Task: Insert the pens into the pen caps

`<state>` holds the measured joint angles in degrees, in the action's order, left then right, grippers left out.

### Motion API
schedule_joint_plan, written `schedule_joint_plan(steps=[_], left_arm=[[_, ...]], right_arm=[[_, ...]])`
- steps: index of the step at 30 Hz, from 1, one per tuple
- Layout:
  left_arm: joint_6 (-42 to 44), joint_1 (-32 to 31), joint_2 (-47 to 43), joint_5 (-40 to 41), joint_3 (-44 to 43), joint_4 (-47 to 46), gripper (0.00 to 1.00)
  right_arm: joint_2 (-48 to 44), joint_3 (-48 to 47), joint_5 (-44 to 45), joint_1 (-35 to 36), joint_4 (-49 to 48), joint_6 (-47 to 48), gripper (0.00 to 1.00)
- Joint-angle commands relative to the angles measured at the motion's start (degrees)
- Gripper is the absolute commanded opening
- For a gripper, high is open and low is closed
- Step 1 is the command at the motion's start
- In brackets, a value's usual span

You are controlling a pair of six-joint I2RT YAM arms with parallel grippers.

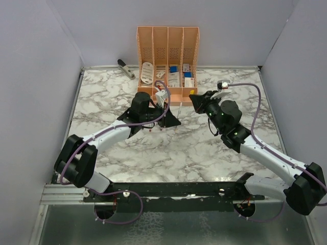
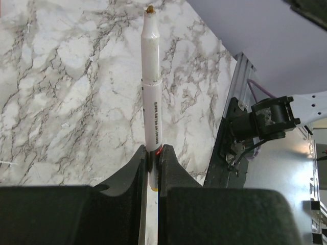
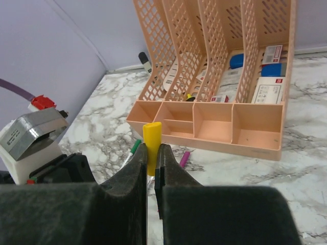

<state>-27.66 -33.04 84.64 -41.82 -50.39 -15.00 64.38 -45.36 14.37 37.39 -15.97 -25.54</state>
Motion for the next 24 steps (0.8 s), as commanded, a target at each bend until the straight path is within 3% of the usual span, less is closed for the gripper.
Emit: schedule_joint_plan(steps=[1, 14, 24], left_arm=[[-1.2, -0.5, -0.8, -2.8, -3.2, -3.4, 0.0], [-1.5, -2.2, -0.1, -3.0, -4.5, -3.7, 0.0], [-1.7, -2.7, 0.1, -2.3, -4.8, -3.7, 0.0]], right_arm=[[-1.4, 1.3, -5.1, 0.0, -6.0, -2.6, 0.01], [-2.7, 7.8, -9.4, 0.0, -19.8, -4.0, 0.01], [-1.3, 7.1, -10.0, 0.0, -20.6, -2.4, 0.01]])
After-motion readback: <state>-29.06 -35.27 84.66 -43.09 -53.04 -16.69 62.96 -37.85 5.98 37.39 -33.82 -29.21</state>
